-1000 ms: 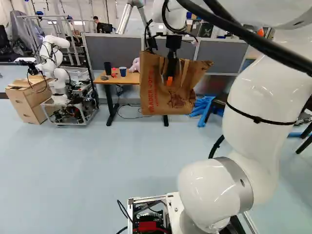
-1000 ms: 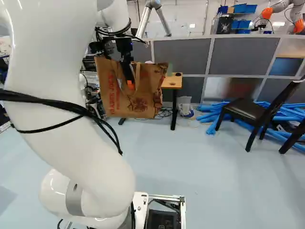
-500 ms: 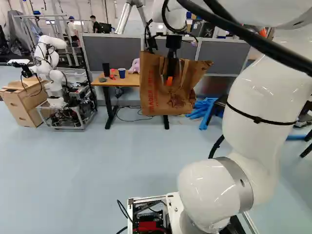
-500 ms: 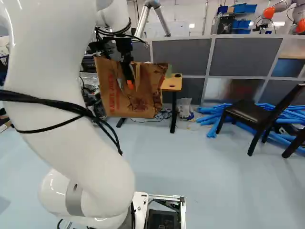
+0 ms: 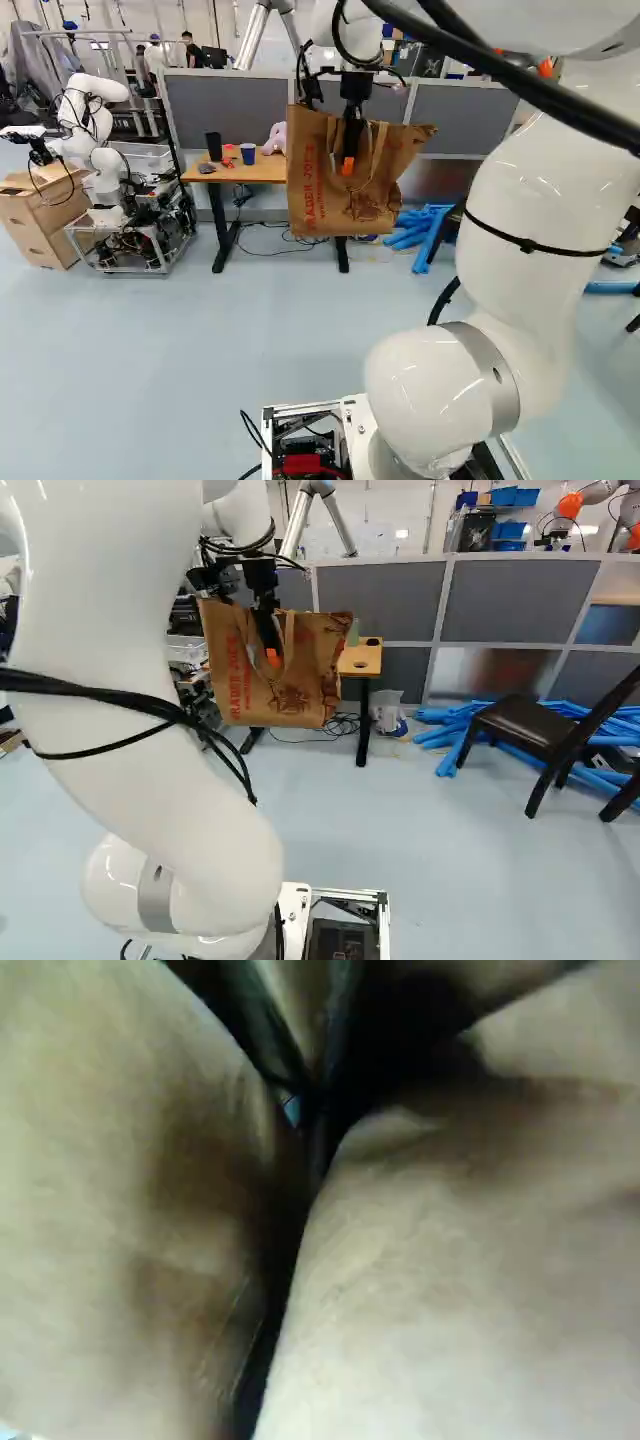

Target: Pick up the bag on the ground and place it on the table

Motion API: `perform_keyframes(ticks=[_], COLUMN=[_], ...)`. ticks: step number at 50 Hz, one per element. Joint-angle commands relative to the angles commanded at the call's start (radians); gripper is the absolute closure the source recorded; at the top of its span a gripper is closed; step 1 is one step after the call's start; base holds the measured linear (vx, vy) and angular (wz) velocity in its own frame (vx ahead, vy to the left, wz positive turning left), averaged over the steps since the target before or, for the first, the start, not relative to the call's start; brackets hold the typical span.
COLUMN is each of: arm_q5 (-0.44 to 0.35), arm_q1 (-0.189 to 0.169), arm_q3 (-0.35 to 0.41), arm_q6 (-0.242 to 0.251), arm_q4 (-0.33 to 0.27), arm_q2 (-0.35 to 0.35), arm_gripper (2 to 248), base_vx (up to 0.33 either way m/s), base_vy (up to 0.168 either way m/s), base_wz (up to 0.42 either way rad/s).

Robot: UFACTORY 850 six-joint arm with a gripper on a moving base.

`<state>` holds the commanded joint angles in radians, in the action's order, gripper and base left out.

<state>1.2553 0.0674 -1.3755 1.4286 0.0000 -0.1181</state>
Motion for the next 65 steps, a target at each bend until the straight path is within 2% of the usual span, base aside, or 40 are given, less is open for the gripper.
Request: perform_keyframes(ticks=[65], arm_q5=[0.0], arm_q1=[0.0], arm_q3=[0.0], arm_q6=[0.0], arm_q4=[0.0], arm_q2=[0.0], arm_gripper=[232], base_vx=[0.154], base_vy=[0.004], base_wz=[-0.017])
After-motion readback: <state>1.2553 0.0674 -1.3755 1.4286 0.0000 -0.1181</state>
